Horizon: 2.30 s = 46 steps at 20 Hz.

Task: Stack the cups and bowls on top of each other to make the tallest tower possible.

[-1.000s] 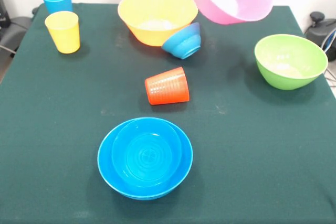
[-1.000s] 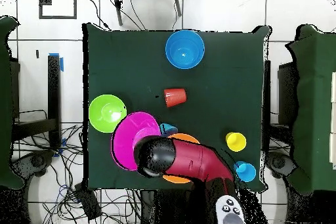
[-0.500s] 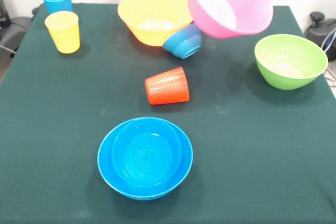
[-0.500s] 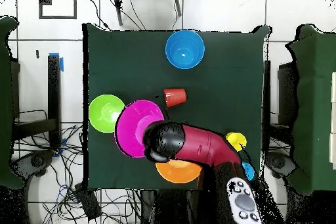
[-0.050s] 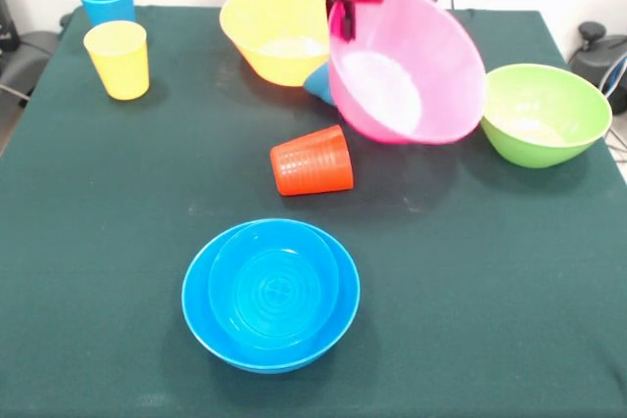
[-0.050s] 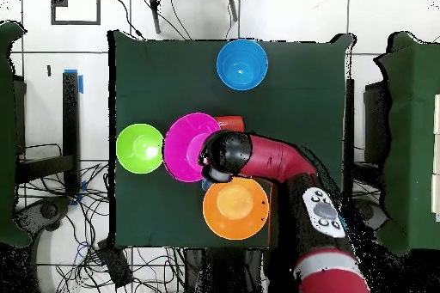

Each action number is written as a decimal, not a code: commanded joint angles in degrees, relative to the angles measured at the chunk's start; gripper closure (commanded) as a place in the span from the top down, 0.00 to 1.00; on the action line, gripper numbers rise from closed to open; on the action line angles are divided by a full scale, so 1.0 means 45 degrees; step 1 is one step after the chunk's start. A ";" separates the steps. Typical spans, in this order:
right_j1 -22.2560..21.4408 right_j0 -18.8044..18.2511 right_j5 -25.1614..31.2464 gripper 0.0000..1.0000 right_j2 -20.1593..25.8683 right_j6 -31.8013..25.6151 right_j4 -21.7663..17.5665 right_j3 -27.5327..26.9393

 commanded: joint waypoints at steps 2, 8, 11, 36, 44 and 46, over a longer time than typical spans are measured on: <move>0.2154 0.0223 0.0004 0.00 0.1179 -0.1123 -0.1202 -0.2742; 0.2592 0.0178 0.0635 0.00 0.1306 -0.1258 -0.1383 -0.3633; 0.2672 0.0150 0.1054 0.00 0.1382 -0.1440 -0.1399 -0.4019; 0.1393 -0.0379 0.3373 0.00 0.2229 -0.2029 -0.0989 -0.4142; 0.0431 -0.0307 0.4602 0.00 0.2376 -0.1744 -0.0810 -0.4092; 0.0112 -0.0148 0.5103 0.00 0.2344 -0.1464 -0.0698 -0.4302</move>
